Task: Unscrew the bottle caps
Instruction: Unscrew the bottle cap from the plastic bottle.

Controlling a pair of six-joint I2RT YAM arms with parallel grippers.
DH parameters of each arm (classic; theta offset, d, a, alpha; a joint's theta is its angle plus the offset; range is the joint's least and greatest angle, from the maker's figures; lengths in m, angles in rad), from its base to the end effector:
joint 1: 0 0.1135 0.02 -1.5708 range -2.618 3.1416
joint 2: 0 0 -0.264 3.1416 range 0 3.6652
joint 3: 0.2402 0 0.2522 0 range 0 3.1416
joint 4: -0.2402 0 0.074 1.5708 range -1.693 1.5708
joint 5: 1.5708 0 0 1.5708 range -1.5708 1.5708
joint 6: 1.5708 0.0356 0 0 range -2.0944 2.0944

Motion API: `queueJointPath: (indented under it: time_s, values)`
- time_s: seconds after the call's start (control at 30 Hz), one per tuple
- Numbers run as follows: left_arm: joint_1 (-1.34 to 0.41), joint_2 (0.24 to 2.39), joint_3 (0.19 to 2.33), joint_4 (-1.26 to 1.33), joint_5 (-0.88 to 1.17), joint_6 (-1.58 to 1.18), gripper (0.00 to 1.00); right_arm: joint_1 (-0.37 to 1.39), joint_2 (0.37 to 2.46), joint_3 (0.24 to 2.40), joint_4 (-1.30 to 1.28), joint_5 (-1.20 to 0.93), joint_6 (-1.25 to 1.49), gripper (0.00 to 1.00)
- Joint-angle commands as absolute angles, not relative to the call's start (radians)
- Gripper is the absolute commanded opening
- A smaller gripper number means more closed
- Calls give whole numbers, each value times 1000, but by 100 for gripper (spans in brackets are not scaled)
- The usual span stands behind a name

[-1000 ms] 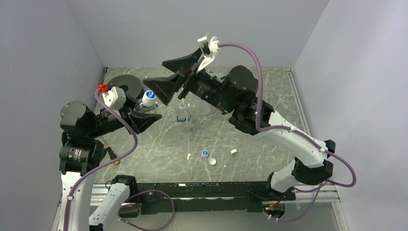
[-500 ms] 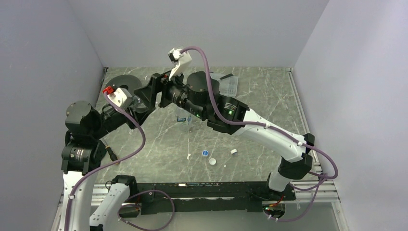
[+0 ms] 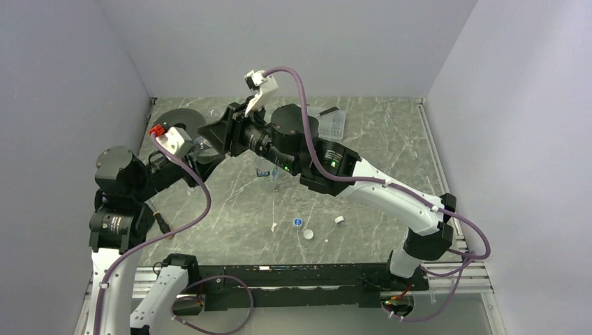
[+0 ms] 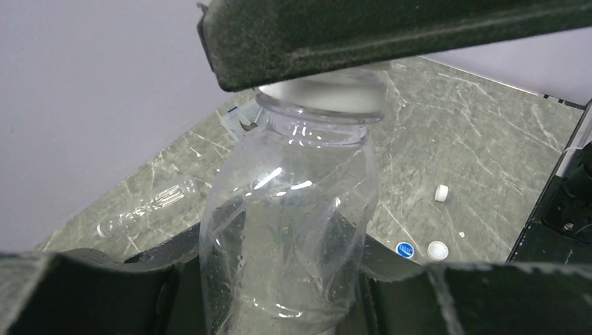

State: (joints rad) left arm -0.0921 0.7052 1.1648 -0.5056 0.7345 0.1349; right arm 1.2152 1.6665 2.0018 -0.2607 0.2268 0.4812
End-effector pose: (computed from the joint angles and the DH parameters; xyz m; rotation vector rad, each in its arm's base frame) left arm 0.1095 -0.0341 0.4424 0.7334 1.4597 -0.5584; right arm 0.1346 0.3396 0.5217 -0.3925 1.5708 1.1778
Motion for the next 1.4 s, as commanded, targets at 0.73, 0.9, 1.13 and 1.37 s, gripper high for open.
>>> queueJointPath:
  time_s: [0.73,0.9,1.13,1.37]
  values:
    - [-91,724,1201,-364,1265,-225,0,1049,1460,1718,154,-526,320,72]
    - [-91,712,1204,-494,1114,-21,0,1084,1417,1724,70,-53,369,100]
    - [-91,681,1156,-496,924,141,0,1213,1565,1962,-244,275,403,100]
    - [-91,690,1161,-506,777,176,0,1263,1642,2042,-296,397,405,89]
